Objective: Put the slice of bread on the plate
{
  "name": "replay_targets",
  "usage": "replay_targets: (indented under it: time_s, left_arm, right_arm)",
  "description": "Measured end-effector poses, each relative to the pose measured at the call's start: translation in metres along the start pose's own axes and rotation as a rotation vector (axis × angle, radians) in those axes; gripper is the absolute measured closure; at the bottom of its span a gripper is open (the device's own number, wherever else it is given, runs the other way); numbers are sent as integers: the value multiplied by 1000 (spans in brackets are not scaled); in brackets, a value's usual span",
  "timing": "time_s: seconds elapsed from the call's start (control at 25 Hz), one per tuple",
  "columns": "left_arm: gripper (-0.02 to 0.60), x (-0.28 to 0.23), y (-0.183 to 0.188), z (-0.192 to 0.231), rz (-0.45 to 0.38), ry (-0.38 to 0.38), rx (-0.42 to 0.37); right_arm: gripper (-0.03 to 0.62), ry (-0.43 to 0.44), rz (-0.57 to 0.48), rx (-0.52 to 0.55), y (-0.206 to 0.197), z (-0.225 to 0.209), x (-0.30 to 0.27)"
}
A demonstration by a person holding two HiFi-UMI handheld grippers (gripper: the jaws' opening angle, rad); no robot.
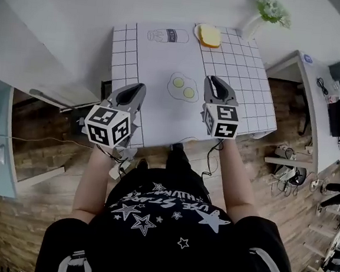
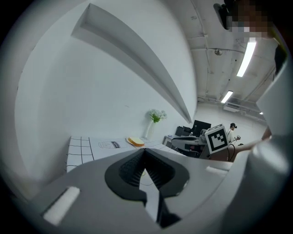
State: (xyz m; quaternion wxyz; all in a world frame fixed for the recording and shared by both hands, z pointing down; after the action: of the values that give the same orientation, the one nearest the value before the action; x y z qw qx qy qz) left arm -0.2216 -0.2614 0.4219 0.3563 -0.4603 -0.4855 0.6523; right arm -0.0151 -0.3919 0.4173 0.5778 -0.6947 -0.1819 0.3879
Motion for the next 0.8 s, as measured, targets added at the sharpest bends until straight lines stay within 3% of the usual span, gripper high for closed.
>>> replay_targets:
  time_s: [0.24,0.44,0.8]
  left_arm:
    - [572,7,-5,-19,-4,-131,-29]
    - [572,9,-1,-47,-14,-222,-59]
    - [572,24,19,-107,-52,-251,-116]
  right_arm:
    - [566,-18,8,-85,-12,23,63]
    - [579,-46,-49,-164,-9,24,113]
    - [579,-21,-129,-200,-9,28,182]
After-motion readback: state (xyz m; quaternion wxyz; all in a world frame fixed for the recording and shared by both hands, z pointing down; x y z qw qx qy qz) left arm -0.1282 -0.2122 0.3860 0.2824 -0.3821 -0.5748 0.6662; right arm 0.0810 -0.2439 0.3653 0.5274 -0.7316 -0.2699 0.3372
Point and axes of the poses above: the fingertips, and each gripper's own axes: x backward along the fingers, z to its left, y out of its top, the point moved 5 cm from there along x, backward along the fingers, and after that the axes turned 12 degrees about -x, right-handed, at the moved point
